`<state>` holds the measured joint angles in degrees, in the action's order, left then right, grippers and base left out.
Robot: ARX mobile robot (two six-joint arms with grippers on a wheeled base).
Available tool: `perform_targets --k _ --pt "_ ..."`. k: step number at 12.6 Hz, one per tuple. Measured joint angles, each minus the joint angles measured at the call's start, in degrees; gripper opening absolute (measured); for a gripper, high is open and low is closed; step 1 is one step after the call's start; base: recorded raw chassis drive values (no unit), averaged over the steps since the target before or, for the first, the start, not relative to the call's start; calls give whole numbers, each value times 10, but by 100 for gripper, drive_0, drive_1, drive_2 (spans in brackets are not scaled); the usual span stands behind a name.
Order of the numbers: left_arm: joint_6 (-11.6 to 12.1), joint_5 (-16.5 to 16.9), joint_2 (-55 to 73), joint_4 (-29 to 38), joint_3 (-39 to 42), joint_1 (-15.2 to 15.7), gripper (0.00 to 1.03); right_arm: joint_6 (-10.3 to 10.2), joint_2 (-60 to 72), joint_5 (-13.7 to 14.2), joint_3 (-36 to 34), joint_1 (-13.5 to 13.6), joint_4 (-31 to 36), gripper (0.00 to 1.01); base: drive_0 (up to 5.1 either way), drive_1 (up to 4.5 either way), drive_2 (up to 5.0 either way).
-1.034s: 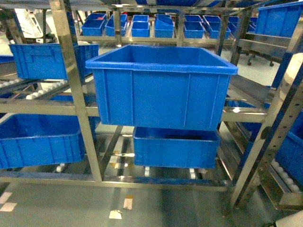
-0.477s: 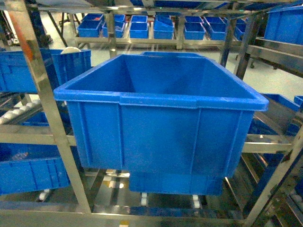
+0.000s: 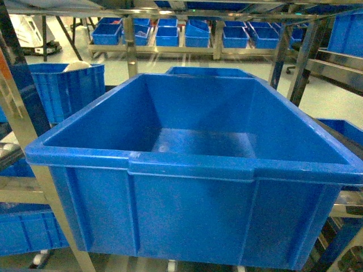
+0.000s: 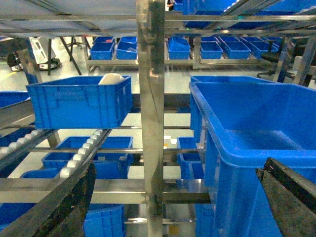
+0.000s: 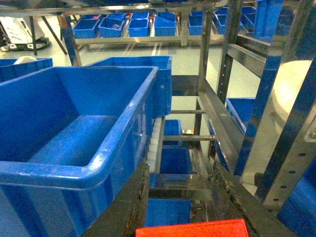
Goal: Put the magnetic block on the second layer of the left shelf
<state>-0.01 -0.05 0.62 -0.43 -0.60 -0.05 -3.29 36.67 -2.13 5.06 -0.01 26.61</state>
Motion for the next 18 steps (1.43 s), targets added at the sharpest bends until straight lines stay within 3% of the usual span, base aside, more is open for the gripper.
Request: perform_targets --k 2,3,4,5,6,7,8,9,10,13,14,16,18 --pt "0 0 0 2 0 0 98 -3 0 5 2 9 -7 32 0 0 0" --pt "0 0 0 2 0 0 98 -19 20 8 17 43 -6 32 0 0 0" --pt "0 0 0 3 0 0 98 -43 115 9 94 104 49 32 0 0 0" --pt "0 0 0 3 0 0 98 -52 193 16 139 136 72 32 0 0 0" --pt "0 0 0 3 0 0 98 -68 336 9 217 194 69 32 0 0 0" --pt "0 0 0 3 0 0 98 -64 462 33 308 234 95 32 0 0 0" --pt "0 0 0 2 0 0 98 -59 512 61 351 242 95 32 0 0 0" --pt "0 0 0 2 0 0 98 -41 558 99 381 249 116 36 0 0 0" --pt "0 0 0 3 0 0 98 -22 591 131 394 253 143 47 0 0 0" --pt "0 0 0 2 0 0 98 32 590 195 333 272 253 85 0 0 0" --pt "0 0 0 2 0 0 98 36 550 208 289 283 288 98 0 0 0" --pt "0 0 0 2 0 0 98 41 482 235 234 301 322 98 0 0 0" --pt "0 0 0 2 0 0 98 38 279 303 125 327 250 98 0 0 0"
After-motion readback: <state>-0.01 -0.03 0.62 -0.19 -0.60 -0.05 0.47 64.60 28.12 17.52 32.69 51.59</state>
